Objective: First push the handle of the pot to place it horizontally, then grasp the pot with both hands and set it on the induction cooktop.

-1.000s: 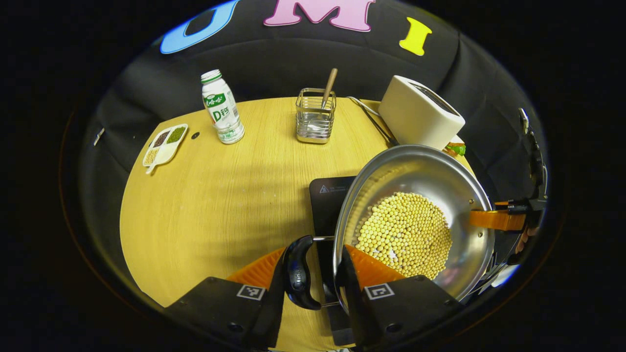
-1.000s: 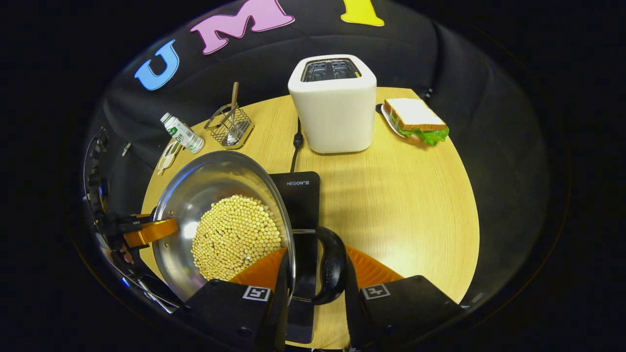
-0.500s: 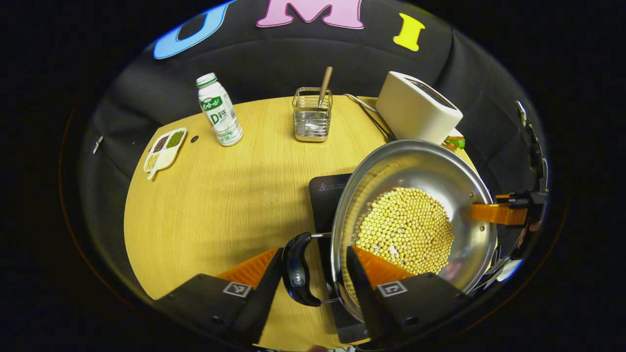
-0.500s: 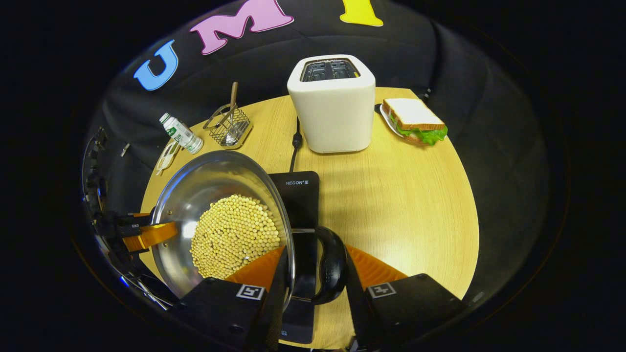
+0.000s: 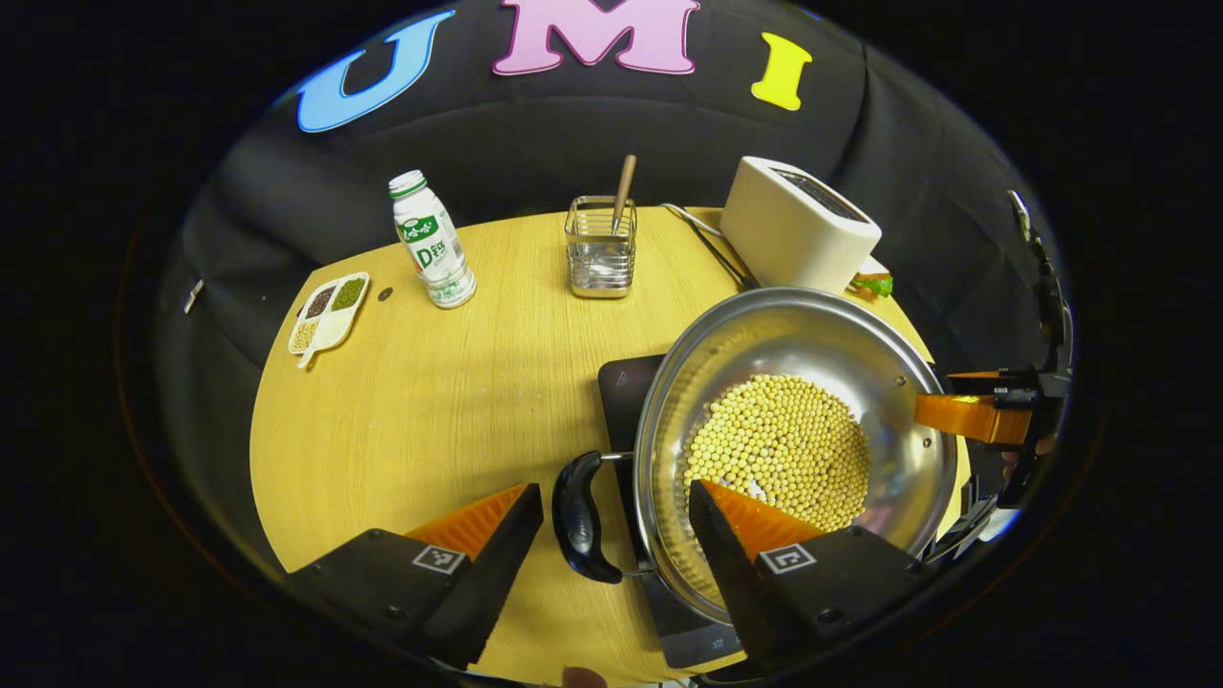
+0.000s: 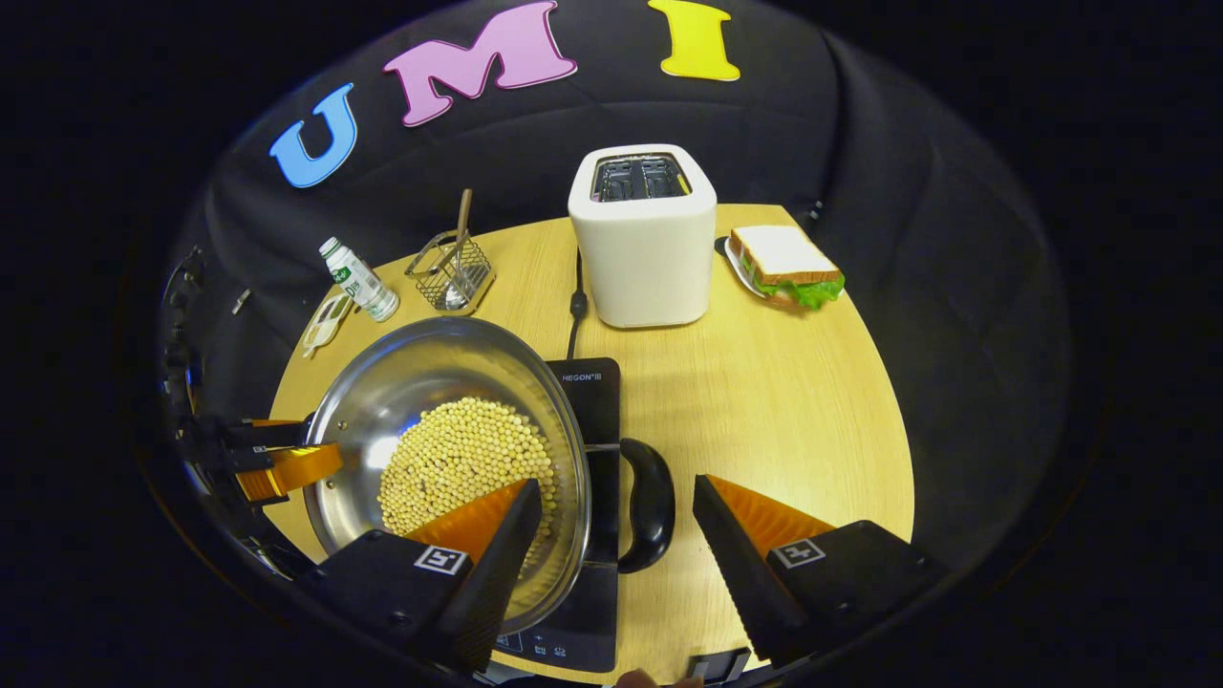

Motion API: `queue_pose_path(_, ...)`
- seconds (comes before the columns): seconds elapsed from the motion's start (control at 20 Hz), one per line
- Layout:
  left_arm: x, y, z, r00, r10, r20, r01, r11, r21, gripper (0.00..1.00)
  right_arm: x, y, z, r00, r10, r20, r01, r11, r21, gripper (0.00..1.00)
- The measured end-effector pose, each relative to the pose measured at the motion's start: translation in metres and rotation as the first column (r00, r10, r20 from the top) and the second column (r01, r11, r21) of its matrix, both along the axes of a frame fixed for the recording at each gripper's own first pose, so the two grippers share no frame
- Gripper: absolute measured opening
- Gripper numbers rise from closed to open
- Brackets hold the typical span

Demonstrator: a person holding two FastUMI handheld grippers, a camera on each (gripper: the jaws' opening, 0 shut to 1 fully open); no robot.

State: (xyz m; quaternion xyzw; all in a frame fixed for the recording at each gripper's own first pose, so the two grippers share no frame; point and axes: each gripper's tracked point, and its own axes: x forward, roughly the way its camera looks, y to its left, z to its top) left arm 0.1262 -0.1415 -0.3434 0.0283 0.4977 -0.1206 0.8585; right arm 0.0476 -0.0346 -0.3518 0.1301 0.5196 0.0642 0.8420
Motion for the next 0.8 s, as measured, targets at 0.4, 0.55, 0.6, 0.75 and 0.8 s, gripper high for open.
queue_pose_path(0.4, -0.006, 0.013, 0.051, 0.986, -0.007, 0.166, 0.007, 1.0, 0.004, 0.96, 0.005, -0.006, 0.066, 0.978, -0.068, 0.196, 0.075, 0.997, -0.028, 0.99)
queue_pose_path(0.55, -0.01, 0.019, 0.085, 0.963, -0.011, 0.27, 0.013, 1.0, -0.006, 0.96, 0.008, -0.009, 0.103, 0.948, -0.064, 0.312, 0.086, 0.995, -0.058, 0.99)
queue_pose_path(0.6, -0.012, 0.02, 0.1, 0.95, -0.006, 0.313, 0.013, 1.0, -0.021, 0.96, 0.007, -0.01, 0.118, 0.934, -0.059, 0.352, 0.09, 0.993, -0.074, 0.99)
queue_pose_path(0.75, -0.017, 0.021, 0.148, 0.896, 0.039, 0.442, 0.008, 0.995, -0.103, 0.95, 0.008, -0.011, 0.166, 0.879, -0.049, 0.474, 0.117, 0.986, -0.116, 0.99)
queue_pose_path(0.8, -0.019, 0.025, 0.164, 0.875, 0.061, 0.481, -0.001, 0.992, -0.125, 0.95, 0.008, -0.008, 0.183, 0.855, -0.05, 0.516, 0.127, 0.985, -0.115, 0.99)
